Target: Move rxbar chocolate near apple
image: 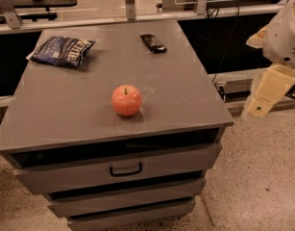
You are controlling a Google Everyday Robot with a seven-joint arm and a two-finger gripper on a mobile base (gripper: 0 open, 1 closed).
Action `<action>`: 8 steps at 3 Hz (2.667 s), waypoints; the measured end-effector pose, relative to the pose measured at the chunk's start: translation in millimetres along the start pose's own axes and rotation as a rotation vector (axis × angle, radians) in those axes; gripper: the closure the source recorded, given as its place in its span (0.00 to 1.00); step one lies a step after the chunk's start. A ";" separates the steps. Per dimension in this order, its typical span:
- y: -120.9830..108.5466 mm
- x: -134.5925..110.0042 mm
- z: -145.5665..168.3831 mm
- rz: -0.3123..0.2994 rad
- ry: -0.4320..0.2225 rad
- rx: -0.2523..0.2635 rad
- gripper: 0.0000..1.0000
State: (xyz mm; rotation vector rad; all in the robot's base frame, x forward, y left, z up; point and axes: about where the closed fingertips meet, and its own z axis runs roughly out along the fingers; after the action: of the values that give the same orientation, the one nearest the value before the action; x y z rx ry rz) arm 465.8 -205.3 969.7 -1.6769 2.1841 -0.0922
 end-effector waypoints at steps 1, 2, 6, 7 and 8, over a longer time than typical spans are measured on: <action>-41.9 -33.5 39.7 0.025 -0.128 0.049 0.00; -81.3 -71.0 63.0 0.048 -0.274 0.090 0.00; -134.6 -141.5 97.9 0.170 -0.514 0.143 0.00; -172.0 -192.5 139.2 0.281 -0.604 0.159 0.00; -192.8 -216.2 183.1 0.338 -0.596 0.174 0.00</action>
Offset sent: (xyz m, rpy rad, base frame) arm 0.1758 0.0866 -0.0102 0.4261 -0.2522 0.0163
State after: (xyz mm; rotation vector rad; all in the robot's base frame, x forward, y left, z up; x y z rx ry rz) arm 750.4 -23.8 910.7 -1.0440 1.8921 0.2685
